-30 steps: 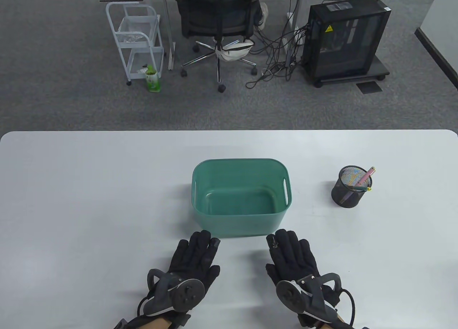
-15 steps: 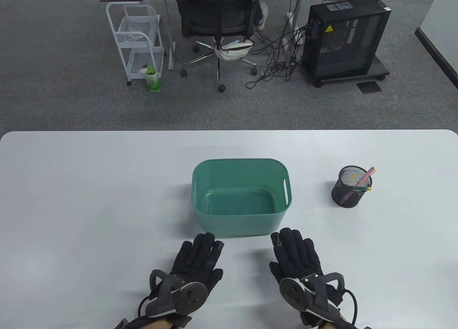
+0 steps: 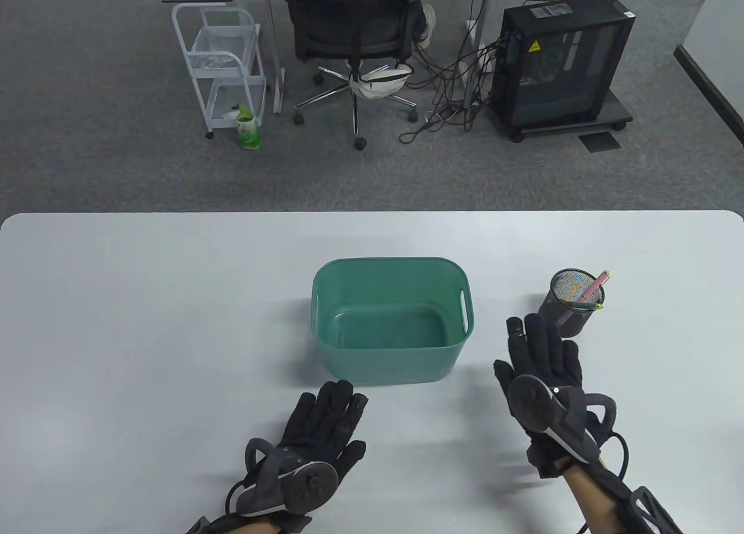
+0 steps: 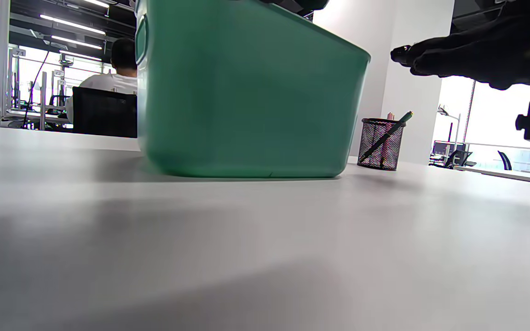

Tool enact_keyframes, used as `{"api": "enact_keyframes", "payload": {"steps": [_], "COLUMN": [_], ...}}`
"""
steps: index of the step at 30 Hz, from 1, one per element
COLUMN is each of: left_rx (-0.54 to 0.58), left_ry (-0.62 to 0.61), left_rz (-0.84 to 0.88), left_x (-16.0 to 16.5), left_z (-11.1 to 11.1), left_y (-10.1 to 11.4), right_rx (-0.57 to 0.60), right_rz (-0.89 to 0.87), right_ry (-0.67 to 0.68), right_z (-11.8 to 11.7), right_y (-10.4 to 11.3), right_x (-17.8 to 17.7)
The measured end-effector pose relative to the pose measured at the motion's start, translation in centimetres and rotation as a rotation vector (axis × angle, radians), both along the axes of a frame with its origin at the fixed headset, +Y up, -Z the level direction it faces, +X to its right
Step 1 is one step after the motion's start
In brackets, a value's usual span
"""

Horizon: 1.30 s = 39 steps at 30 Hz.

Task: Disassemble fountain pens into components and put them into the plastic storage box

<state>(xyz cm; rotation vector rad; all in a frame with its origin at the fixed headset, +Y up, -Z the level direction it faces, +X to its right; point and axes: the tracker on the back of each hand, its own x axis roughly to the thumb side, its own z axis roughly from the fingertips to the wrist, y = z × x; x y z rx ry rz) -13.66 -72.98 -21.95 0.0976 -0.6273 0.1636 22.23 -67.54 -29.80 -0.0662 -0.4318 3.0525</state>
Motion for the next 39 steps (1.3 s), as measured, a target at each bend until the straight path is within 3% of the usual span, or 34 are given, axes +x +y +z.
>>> {"api": "enact_keyframes", "payload": {"steps": [9, 13, 17, 39], "left_rx": [-0.013, -0.016, -0.018, -0.034], "left_ry": [0.002, 0.006, 0.010, 0.012], "left_rz": [-0.004, -0.004, 0.000, 0.000], "left_x": [0.0, -0.1, -0.1, -0.2], "left_z": [0.0, -0.1, -0.1, -0.4], "left_y": [-0.1, -0.1, -0.1, -0.2], "right_rx": [-0.073, -0.106, -0.152, -0.117], "right_rz": [0.008, -0.032, 0.036, 0.195], "right_ry": [-0.279, -0.370, -0.459, -0.438], "right_z": [-6.0, -7.5, -8.7, -9.8], "right_y": [0.1, -0.4, -0.9, -1.0], "right_x": [6.0, 7.6, 8.7, 8.1]}}
